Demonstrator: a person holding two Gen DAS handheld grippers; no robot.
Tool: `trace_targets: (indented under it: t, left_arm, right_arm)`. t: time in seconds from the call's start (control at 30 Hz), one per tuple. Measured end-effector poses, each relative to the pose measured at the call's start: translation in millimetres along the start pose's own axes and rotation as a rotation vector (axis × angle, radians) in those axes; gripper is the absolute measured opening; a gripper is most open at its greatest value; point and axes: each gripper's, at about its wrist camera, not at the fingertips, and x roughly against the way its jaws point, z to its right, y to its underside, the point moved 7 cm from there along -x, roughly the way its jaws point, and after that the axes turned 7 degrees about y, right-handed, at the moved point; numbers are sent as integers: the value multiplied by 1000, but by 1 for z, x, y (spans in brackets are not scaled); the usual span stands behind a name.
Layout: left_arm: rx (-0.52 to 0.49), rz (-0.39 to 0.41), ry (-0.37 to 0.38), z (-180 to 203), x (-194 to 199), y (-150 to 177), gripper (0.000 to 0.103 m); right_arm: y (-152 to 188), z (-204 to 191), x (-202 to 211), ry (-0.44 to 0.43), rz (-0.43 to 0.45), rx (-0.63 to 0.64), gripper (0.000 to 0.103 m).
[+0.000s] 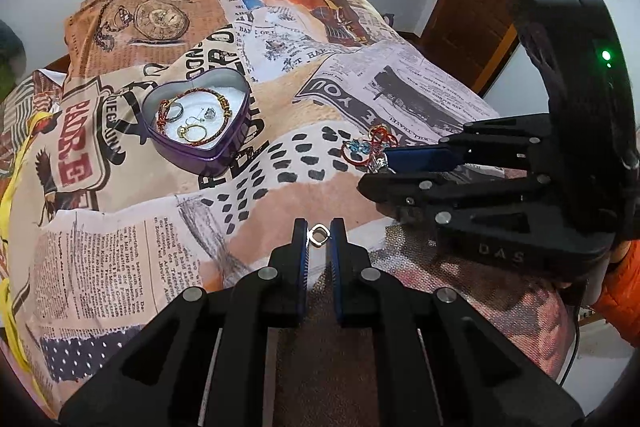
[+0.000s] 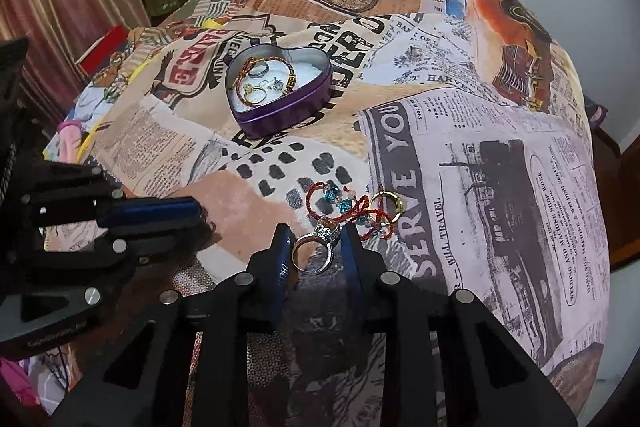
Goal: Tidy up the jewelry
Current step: 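Carry the earring toward the tin with the left gripper while the right gripper grasps a ring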
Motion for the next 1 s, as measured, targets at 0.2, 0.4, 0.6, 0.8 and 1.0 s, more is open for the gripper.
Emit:
trace_targets:
  t: [0.2, 0.4, 0.6, 0.8, 1.0]
  left_arm:
    - [-8, 27, -4, 2, 11, -7, 9]
    - [-8, 65, -14, -3, 25, -18, 9]
    - [-3, 112, -30, -11, 41, -32, 9]
    - [0, 159, -51, -23, 54, -48, 9]
    - [16, 193, -68, -40, 61, -59, 9]
  right_arm:
    - [-1, 0, 10, 11, 20, -3, 23]
    - [-13, -1, 31, 28, 73, 2, 23]
    - [-34, -2, 46, 30, 127, -1, 23]
    - [-53, -6, 53, 26, 172, -1, 23]
    - [-70, -11, 51, 8, 199, -9, 23]
